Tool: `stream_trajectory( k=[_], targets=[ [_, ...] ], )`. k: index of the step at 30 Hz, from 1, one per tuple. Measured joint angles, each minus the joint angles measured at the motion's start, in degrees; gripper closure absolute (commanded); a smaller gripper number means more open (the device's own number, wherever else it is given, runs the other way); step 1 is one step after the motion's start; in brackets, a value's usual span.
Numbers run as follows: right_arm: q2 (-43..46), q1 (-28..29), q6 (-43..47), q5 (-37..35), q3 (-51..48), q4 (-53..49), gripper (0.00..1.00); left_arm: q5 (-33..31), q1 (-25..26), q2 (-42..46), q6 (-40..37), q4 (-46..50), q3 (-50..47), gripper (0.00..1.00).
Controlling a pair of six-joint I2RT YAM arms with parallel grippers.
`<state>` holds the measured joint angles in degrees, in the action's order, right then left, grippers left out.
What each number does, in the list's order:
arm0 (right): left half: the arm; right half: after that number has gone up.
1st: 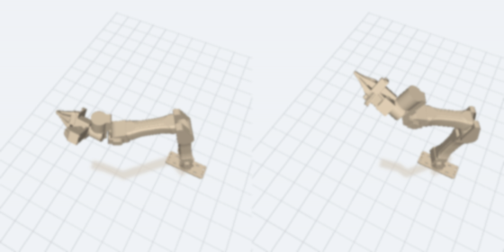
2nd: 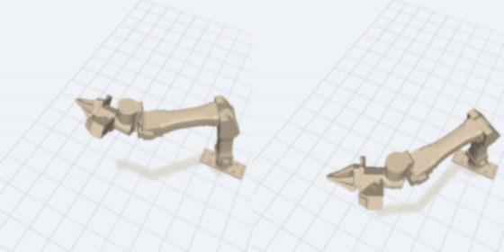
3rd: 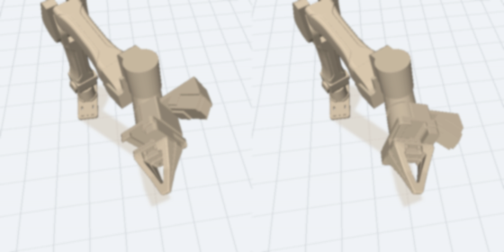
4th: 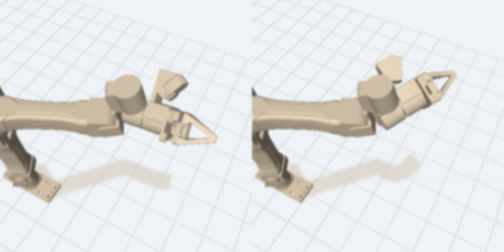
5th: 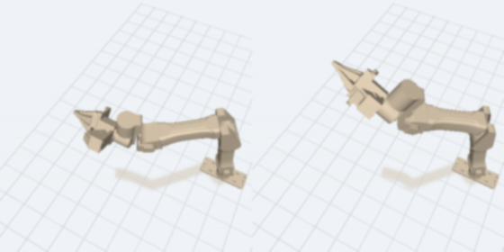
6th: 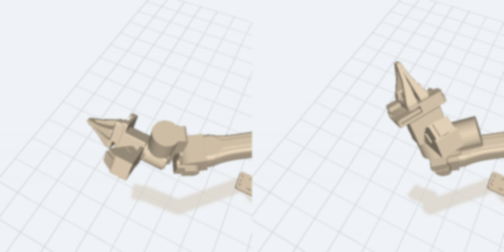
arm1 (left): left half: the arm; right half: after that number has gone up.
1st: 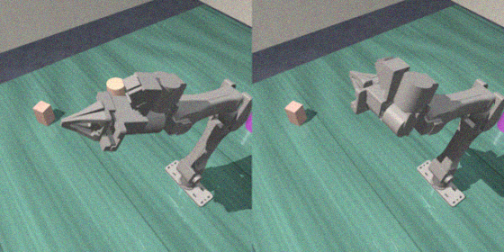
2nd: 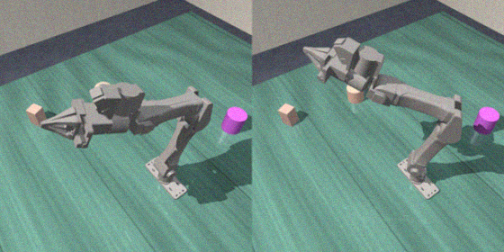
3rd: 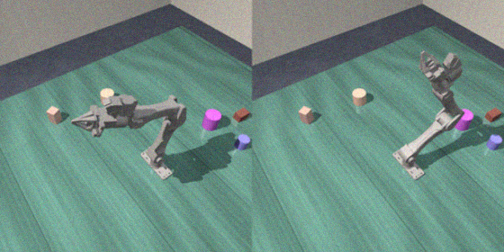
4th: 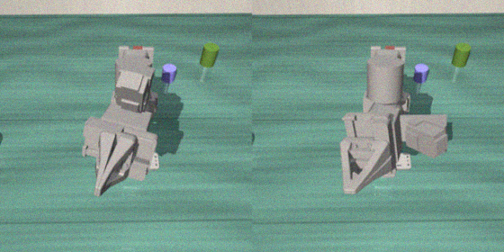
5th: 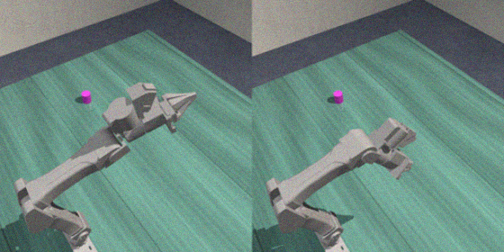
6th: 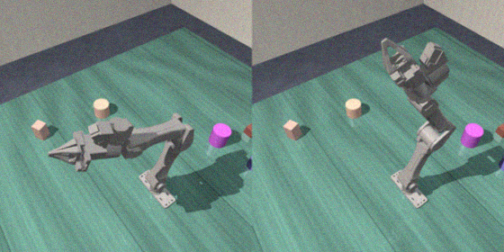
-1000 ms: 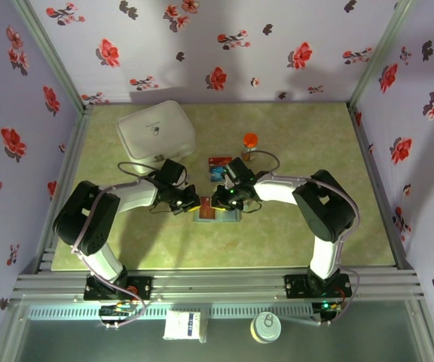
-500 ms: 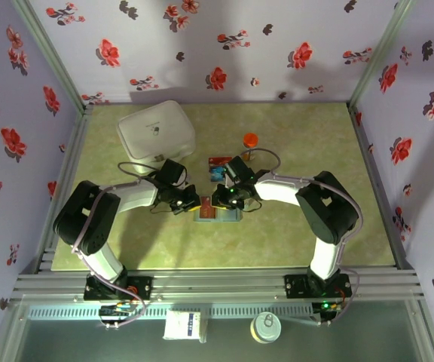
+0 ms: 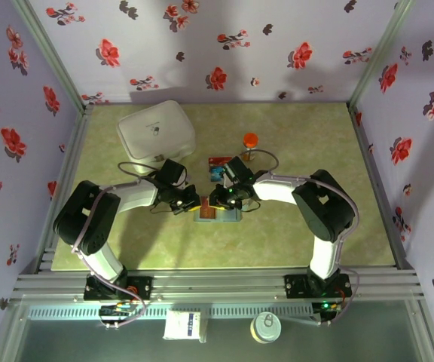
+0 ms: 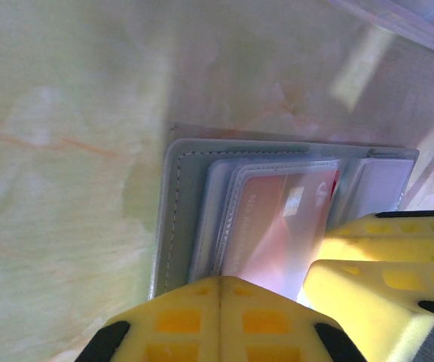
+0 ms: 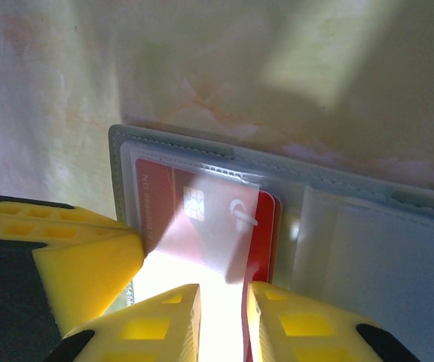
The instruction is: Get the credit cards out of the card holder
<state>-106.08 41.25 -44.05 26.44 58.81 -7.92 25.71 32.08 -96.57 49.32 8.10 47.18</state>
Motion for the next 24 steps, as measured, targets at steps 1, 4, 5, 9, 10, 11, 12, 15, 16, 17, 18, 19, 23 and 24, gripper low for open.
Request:
stream_trajectory(
  k=[1, 4, 5, 9, 10, 11, 12, 15, 16, 17, 18, 19, 23, 24],
  targets=[
    [0.0, 0.0, 0.0, 0.1, 0.0, 0.0, 0.75, 0.0, 0.0, 0.0, 0.0, 0.0, 0.0, 0.99],
    [-0.1, 0.0, -0.2, 0.6, 0.0, 0.6, 0.78, 0.0, 0.0, 0.0, 0.0, -0.1, 0.0, 0.99],
    [-0.3, 0.0, -0.5, 1.0, 0.0, 1.2, 0.79, 0.0, 0.0, 0.0, 0.0, -0.2, -0.1, 0.99],
    [-1.2, 0.0, -1.7, 2.4, 0.0, 3.2, 0.79, 0.0, 0.0, 0.0, 0.0, -0.2, -0.1, 0.99],
    [-1.3, 0.0, -1.7, 2.6, 0.0, 3.5, 0.79, 0.0, 0.0, 0.0, 0.0, -0.2, -0.1, 0.99],
    [-1.4, 0.0, -1.9, 2.7, 0.0, 3.7, 0.78, 0.0, 0.0, 0.0, 0.0, -0.3, -0.2, 0.99],
    [-1.4, 0.0, -2.1, 2.7, 0.0, 3.6, 0.78, 0.0, 0.0, 0.0, 0.0, -0.4, -0.3, 0.98],
    [-1.4, 0.0, -1.7, 2.1, 0.1, 2.7, 0.77, 0.0, 0.0, 0.0, 0.0, -0.7, -0.3, 0.96],
    [-1.4, 0.0, -1.4, 1.7, 0.4, 1.9, 0.77, 0.0, 0.0, 0.0, 0.0, -0.7, -0.3, 0.96],
    [-1.4, 0.0, -1.0, 1.3, 0.8, 0.9, 0.77, 0.0, 0.0, 0.0, 0.0, -0.8, -0.4, 0.95],
    [-1.4, 0.0, -0.5, 0.7, 1.3, -0.1, 0.77, 0.0, 0.0, 0.0, 0.0, -0.8, -0.4, 0.94],
    [-1.4, 0.0, -0.2, 0.2, 1.7, -0.9, 0.77, 0.0, 0.0, 0.0, 0.0, -0.8, -0.4, 0.94],
    [-1.1, 0.1, 1.0, -1.0, 2.2, -2.8, 0.77, 0.0, 0.0, 0.0, 0.0, -0.8, -0.4, 0.94],
    [-1.0, 0.1, 1.2, -1.0, 2.3, -3.0, 0.77, 0.0, 0.0, 0.0, 0.0, -0.8, -0.4, 0.94]
  ],
)
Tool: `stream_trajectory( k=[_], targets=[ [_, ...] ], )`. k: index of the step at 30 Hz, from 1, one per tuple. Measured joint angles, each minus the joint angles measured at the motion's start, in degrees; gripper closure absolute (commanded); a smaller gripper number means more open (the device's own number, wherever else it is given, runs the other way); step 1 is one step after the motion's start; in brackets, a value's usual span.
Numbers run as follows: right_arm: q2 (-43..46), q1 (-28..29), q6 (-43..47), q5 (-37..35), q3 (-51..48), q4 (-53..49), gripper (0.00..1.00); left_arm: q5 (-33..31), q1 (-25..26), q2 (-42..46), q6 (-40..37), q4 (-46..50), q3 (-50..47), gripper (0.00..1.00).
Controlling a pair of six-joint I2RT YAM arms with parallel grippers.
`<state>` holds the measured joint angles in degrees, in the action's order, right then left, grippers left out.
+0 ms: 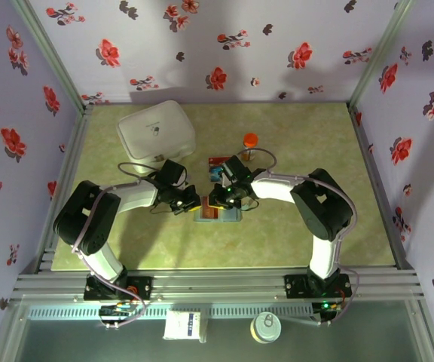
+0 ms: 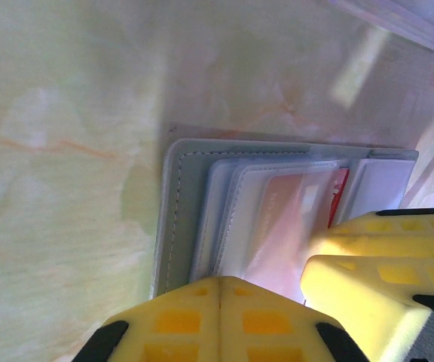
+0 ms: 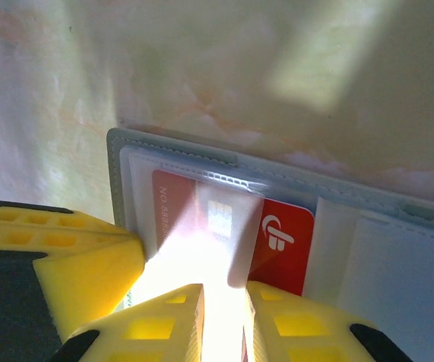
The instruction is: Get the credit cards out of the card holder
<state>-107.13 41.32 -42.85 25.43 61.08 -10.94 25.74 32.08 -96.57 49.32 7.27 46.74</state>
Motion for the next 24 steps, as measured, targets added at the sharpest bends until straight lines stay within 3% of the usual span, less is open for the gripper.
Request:
stream_trajectory(
  k=[24],
  targets=[
    [4.8, -0.7, 0.8, -1.5, -1.2, -2.1, 0.75, -1.7, 2.5, 0.0, -0.7, 5.7, 3.6, 1.00]
  ],
)
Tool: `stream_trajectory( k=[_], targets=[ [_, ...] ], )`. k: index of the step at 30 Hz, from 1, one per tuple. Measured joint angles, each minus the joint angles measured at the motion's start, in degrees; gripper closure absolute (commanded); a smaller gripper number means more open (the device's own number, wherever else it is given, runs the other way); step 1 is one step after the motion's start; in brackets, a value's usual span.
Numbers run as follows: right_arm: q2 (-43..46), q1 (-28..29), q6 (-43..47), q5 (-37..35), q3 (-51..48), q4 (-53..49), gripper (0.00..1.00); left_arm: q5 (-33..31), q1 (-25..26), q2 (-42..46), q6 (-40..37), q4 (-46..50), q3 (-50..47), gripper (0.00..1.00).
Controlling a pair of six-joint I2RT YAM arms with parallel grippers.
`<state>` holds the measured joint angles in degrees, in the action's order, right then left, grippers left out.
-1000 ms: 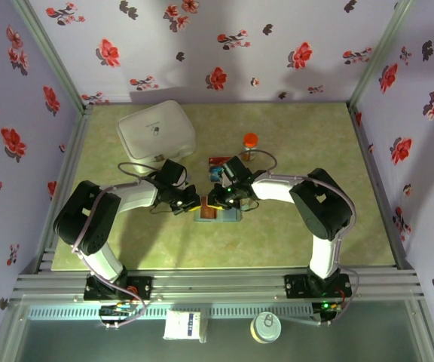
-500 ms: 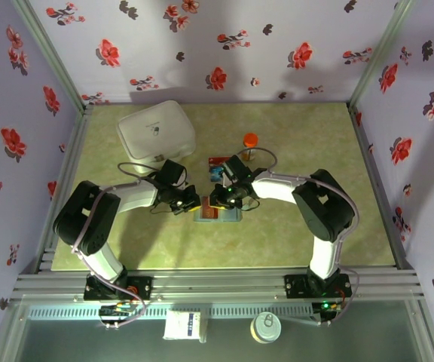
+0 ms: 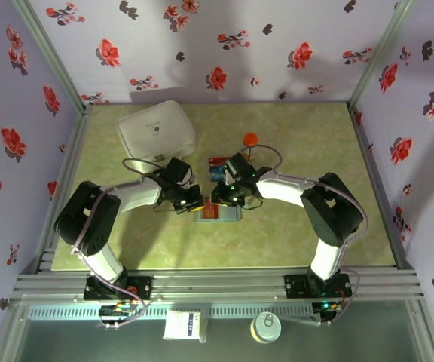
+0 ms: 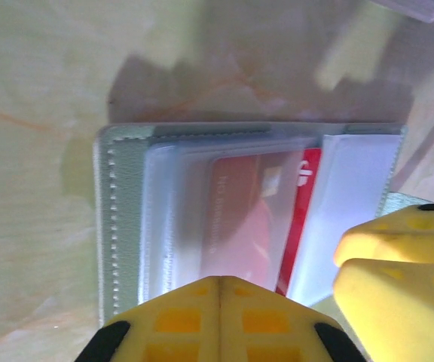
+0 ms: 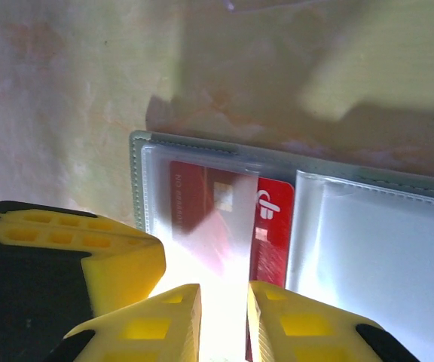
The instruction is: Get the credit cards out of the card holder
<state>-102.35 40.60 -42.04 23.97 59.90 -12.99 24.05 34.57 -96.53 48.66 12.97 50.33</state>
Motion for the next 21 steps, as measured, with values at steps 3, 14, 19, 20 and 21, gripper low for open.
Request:
stream_trajectory(
  k=[3, 14, 19, 20, 21],
  targets=[
    [0.0, -0.1, 0.0, 0.0, 0.0, 0.0, 0.75, -1.0, 0.0, 0.0, -0.5, 1.3, 0.0, 1.00],
    [-2.6, -0.1, 0.0, 0.2, 0.0, -0.5, 0.74, -1.3, 0.1, -1.0, -0.9, 0.9, 0.4, 1.00],
    [-2.8, -0.2, 0.0, 0.3, 0.0, -0.5, 0.74, -1.3, 0.2, -1.0, -0.9, 1.0, 0.5, 1.00],
    [-2.8, -0.2, 0.0, 0.3, 0.0, -0.5, 0.74, -1.4, 0.2, -1.0, -0.9, 1.1, 0.5, 1.00],
    [-2.8, -0.2, 0.0, 0.3, 0.0, -0.5, 0.74, -1.4, 0.2, -1.0, -0.9, 1.2, 0.6, 1.00]
  ],
)
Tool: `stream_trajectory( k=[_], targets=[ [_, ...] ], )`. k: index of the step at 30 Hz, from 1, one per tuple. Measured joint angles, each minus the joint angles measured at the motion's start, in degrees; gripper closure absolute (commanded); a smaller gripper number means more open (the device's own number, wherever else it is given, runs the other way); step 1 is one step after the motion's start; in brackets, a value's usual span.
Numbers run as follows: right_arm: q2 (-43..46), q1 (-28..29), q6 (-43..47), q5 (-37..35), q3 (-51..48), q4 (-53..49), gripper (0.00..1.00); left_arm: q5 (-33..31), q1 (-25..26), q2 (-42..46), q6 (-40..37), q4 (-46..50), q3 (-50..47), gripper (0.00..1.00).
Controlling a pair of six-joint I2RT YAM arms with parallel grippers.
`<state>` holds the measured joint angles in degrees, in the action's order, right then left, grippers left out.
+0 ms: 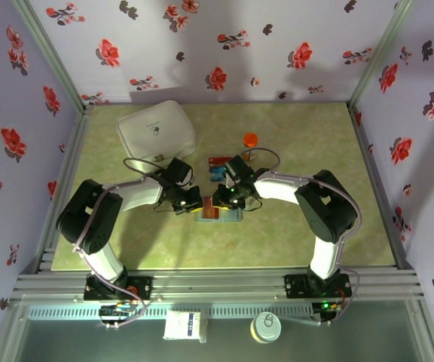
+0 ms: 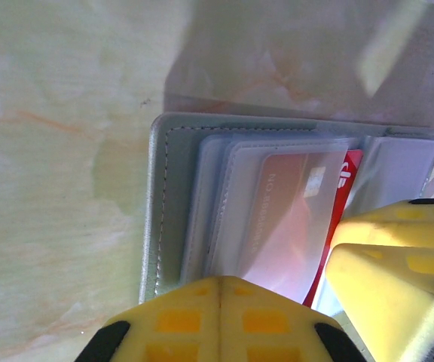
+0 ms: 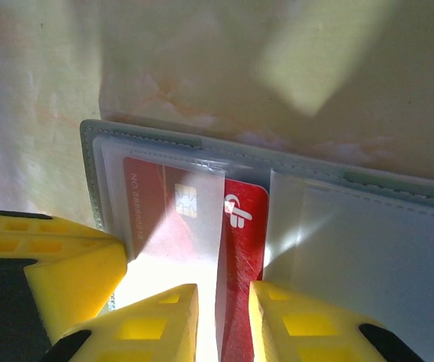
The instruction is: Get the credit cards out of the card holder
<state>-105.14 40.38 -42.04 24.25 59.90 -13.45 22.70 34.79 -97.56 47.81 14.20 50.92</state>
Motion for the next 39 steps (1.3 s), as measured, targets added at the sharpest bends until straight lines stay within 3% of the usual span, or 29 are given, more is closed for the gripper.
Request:
stream_trajectory(
  k=[39],
  targets=[
    [0.8, -1.9, -2.1, 3.0, -3.9, 4.6, 0.76, 0.7, 0.5, -1.5, 0.0, -0.7, 1.2, 1.00]
  ],
)
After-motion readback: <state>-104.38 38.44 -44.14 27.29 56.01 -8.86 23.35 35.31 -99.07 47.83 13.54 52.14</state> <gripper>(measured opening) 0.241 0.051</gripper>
